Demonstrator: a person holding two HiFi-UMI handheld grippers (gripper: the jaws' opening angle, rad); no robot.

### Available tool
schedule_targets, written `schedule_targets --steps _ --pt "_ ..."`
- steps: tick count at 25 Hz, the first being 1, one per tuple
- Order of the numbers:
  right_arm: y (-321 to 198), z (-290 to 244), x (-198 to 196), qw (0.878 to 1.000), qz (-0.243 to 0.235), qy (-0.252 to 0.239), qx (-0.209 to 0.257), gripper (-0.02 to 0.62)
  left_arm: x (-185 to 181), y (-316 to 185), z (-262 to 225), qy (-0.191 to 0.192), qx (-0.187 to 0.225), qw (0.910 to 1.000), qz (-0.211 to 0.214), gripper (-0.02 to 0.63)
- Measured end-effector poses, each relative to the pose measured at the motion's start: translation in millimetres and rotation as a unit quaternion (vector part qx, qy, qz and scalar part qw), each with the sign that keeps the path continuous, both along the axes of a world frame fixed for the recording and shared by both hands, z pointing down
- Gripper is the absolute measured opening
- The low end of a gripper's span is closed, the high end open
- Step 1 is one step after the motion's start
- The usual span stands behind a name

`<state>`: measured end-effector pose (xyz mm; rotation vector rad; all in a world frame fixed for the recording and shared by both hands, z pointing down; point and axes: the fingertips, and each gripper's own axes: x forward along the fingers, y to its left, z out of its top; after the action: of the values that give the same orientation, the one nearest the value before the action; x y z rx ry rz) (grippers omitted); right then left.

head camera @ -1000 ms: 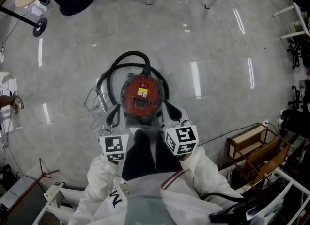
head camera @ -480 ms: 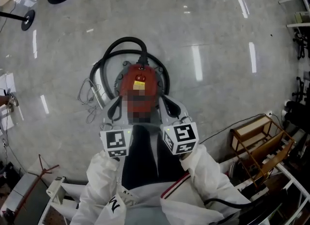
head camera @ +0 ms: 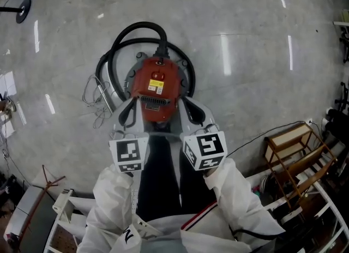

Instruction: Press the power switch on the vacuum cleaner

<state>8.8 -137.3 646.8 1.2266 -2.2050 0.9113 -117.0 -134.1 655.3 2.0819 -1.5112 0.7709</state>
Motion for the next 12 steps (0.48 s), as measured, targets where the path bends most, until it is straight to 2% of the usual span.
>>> schedule_targets --steps 12 --pt "7.7 20.2 6.5 1.0 0.005 -0.005 -0.017 0.0 11.5 -11.3 73.0 -0.037 -0.033 0.9984 0.029 0.0"
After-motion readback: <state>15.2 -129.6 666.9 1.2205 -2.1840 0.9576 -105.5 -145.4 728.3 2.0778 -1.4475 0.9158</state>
